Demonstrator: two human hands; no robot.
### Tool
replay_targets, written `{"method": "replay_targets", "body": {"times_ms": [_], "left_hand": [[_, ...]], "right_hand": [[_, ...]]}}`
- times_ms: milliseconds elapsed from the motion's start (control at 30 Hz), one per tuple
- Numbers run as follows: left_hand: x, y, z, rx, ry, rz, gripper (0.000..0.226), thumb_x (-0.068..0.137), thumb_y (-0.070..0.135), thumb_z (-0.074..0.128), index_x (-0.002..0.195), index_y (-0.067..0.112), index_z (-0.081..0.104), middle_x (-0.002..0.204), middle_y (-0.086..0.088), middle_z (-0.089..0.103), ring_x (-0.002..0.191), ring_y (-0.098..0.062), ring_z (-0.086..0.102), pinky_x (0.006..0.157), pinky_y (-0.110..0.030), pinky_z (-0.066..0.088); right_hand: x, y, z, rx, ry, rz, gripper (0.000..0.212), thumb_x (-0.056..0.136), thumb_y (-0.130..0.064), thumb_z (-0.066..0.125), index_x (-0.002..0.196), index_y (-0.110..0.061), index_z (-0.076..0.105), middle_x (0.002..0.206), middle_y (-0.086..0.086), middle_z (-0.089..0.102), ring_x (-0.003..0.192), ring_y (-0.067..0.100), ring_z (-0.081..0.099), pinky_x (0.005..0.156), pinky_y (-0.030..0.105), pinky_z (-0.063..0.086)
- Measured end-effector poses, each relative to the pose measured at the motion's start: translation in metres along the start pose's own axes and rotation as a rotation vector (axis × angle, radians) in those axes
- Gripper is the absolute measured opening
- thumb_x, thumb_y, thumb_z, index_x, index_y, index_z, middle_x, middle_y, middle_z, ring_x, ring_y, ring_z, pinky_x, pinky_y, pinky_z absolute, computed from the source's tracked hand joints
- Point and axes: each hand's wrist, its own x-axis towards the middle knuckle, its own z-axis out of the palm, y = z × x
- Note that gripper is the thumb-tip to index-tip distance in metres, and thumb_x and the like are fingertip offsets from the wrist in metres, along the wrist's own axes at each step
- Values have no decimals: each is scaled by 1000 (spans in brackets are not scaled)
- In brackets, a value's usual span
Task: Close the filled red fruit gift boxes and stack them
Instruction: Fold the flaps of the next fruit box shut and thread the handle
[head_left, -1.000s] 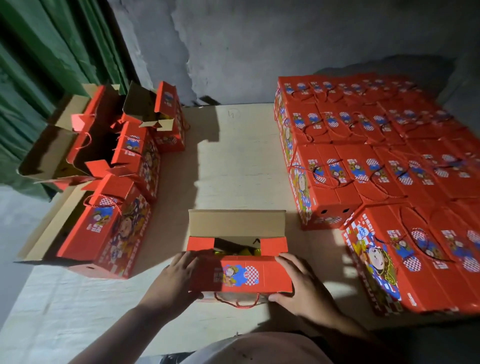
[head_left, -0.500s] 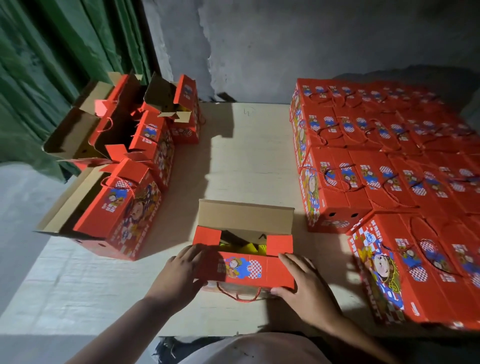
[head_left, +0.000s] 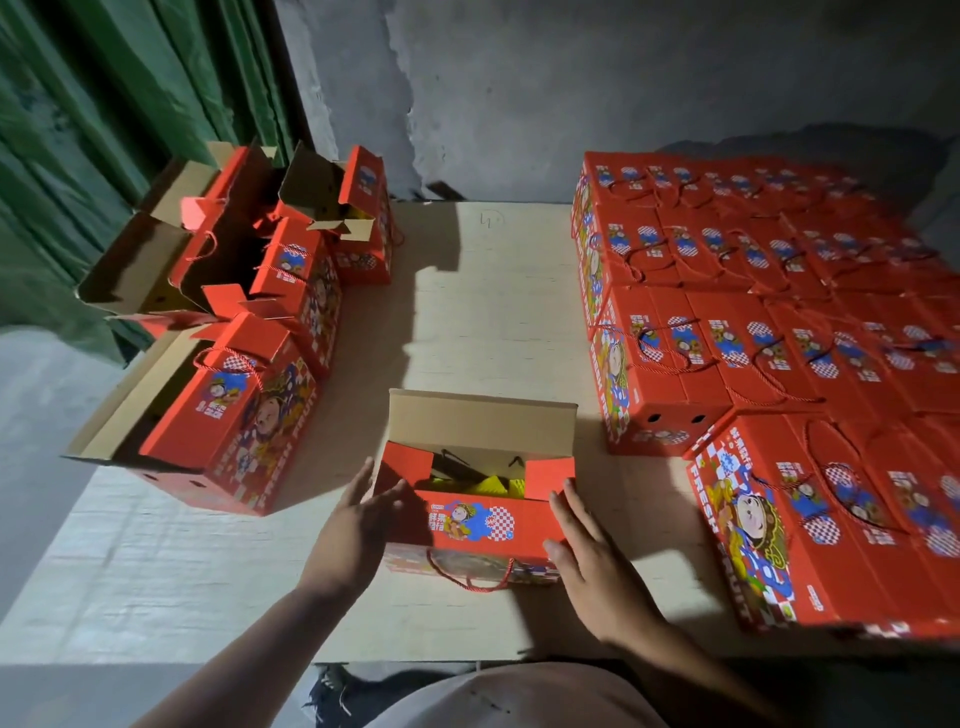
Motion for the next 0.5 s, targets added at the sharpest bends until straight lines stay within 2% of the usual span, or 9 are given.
{"method": "replay_targets", "body": {"times_ms": [67, 100, 167, 233, 300, 333, 400, 500], "left_hand": [[11, 3, 1, -35, 65, -101, 29, 101, 11, 68, 126, 22, 77, 155, 4, 50, 136, -32, 57, 104, -46, 56], [15, 4, 1, -100, 74, -179, 26, 99, 10, 70, 120, 22, 80, 146, -3, 62, 125, -31, 64, 100, -45, 58], [19, 5, 1, -181, 80, -257, 22, 98, 12, 72, 115, 21, 82, 124, -4, 75, 105, -23, 72, 92, -41, 61], [18, 7, 0, -183, 78, -289, 20, 99, 17, 70, 113, 23, 83, 108, 0, 80, 93, -18, 74, 84, -39, 62], [16, 9, 0, -155, 87, -329, 18, 98, 20, 71, 110, 26, 84, 101, 4, 81, 87, -15, 75, 78, -33, 60], [14, 10, 1, -142, 99, -360, 17, 96, 21, 73, 108, 28, 84, 98, 6, 81, 83, -13, 74, 73, -29, 57], [7, 8, 2, -140, 109, -422, 16, 93, 25, 76, 103, 34, 84, 93, 9, 81, 70, -7, 71, 64, -25, 54], [-5, -3, 3, -217, 92, -439, 21, 89, 25, 80, 88, 46, 82, 85, 11, 80, 61, -7, 72, 61, -33, 61]], "right_hand": [[0, -2, -1, 31, 38, 12, 62, 109, -38, 50, 166, -32, 25, 171, -29, -3, 156, -6, 13, 118, 16, 27], [0, -2, 0, 62, 56, 29, 64, 108, -36, 53, 166, -31, 24, 173, -25, -2, 156, -5, 13, 119, 16, 26], [0, -4, 3, 171, 84, 125, 73, 107, -33, 58, 167, -29, 16, 174, -14, 3, 159, 3, 14, 126, 26, 25], [1, -9, 4, 323, 82, 271, 80, 105, -32, 60, 168, -27, 11, 172, -6, 21, 155, 11, 29, 124, 33, 32], [2, -13, 3, 407, 85, 345, 76, 106, -29, 60, 168, -27, 16, 163, -7, 42, 141, 8, 47, 109, 19, 40], [3, -14, 3, 415, 92, 358, 72, 106, -28, 59, 167, -27, 20, 158, -8, 47, 134, 5, 51, 101, 14, 40], [5, -12, 0, 421, 111, 372, 65, 107, -26, 58, 165, -26, 29, 153, -10, 53, 131, 4, 53, 100, 17, 40], [8, -8, -2, 422, 122, 368, 55, 107, -27, 57, 160, -30, 40, 143, -16, 59, 127, 4, 57, 99, 23, 43]]}}
